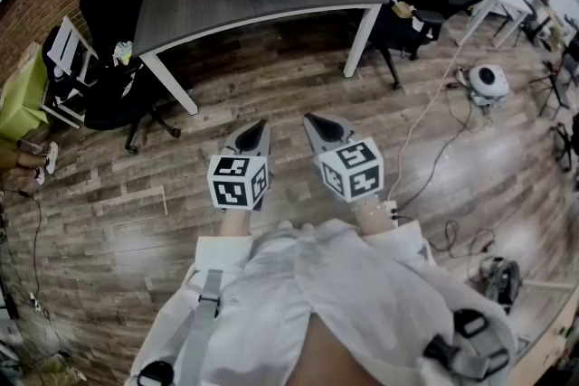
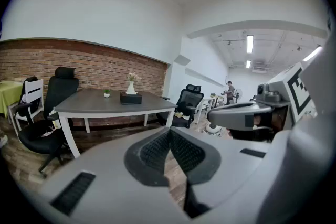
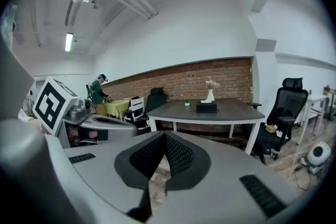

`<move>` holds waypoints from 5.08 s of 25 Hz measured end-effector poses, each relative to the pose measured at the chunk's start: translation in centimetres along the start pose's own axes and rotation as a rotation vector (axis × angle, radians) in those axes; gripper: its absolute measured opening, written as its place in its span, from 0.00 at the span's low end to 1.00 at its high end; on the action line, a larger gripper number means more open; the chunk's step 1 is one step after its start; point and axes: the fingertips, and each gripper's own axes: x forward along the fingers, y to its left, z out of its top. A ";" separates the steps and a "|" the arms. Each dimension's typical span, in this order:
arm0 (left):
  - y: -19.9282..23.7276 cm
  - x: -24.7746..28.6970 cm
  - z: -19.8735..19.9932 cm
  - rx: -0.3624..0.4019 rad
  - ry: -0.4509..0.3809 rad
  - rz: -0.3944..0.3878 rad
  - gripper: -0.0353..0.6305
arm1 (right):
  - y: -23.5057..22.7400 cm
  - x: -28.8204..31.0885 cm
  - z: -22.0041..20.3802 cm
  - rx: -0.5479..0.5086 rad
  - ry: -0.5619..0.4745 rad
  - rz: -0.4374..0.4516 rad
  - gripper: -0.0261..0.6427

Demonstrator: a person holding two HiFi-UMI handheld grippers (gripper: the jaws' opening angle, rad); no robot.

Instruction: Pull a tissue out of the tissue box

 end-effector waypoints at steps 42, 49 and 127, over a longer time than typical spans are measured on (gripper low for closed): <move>4.0 11.0 4.1 -0.001 -0.071 -0.074 0.26 | -10.6 6.9 1.0 0.166 -0.069 -0.044 0.22; 11.1 16.0 9.6 0.001 -0.091 -0.101 0.26 | -14.8 14.9 6.1 0.131 -0.078 -0.124 0.22; 42.8 57.3 23.2 -0.159 0.154 0.060 0.32 | -42.6 62.2 21.7 -0.009 0.136 0.076 0.22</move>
